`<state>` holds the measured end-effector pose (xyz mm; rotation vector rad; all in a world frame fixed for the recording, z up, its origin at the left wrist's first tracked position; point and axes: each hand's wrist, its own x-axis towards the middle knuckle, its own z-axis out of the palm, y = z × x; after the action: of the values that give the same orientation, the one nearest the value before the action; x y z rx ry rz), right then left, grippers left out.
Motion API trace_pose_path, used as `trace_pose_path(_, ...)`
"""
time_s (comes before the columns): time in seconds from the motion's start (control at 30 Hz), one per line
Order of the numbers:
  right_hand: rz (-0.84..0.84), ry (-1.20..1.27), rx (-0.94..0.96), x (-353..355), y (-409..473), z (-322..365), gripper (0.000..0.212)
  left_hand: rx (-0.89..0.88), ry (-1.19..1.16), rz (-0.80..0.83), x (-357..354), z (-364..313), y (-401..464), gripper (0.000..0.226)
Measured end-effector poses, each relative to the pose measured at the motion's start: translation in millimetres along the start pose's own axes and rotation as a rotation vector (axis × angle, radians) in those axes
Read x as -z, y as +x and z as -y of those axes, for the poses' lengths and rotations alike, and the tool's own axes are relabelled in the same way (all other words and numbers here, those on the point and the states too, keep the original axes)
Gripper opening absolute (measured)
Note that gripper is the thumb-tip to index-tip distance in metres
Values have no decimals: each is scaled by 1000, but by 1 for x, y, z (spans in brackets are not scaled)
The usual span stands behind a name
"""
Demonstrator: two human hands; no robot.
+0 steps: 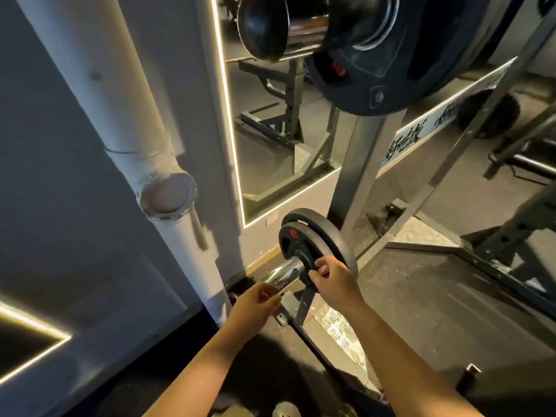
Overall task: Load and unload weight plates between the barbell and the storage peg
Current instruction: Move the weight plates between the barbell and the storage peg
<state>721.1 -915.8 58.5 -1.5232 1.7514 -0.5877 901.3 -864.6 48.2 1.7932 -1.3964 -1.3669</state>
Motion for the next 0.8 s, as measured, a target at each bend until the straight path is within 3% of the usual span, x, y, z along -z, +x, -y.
trace_pose_path(0.2, -152, -172, 53, 6, 1, -4, 34, -213, 118, -11, 2, -43, 43, 21)
trace_pose_path(0.37, -333, -329, 100, -3, 4, 3, 40, -621, 474, -90, 14, -64, 100, 33)
trace_pose_path(0.57, -353, -293, 44, -11, 6, 2, 45, -623, 796, 68, 9, -68, 146, 55)
trace_pose_path(0.8, -405, -301, 12, -22, 11, -6, 53, -707, 795, 80, 12, -45, 155, 65)
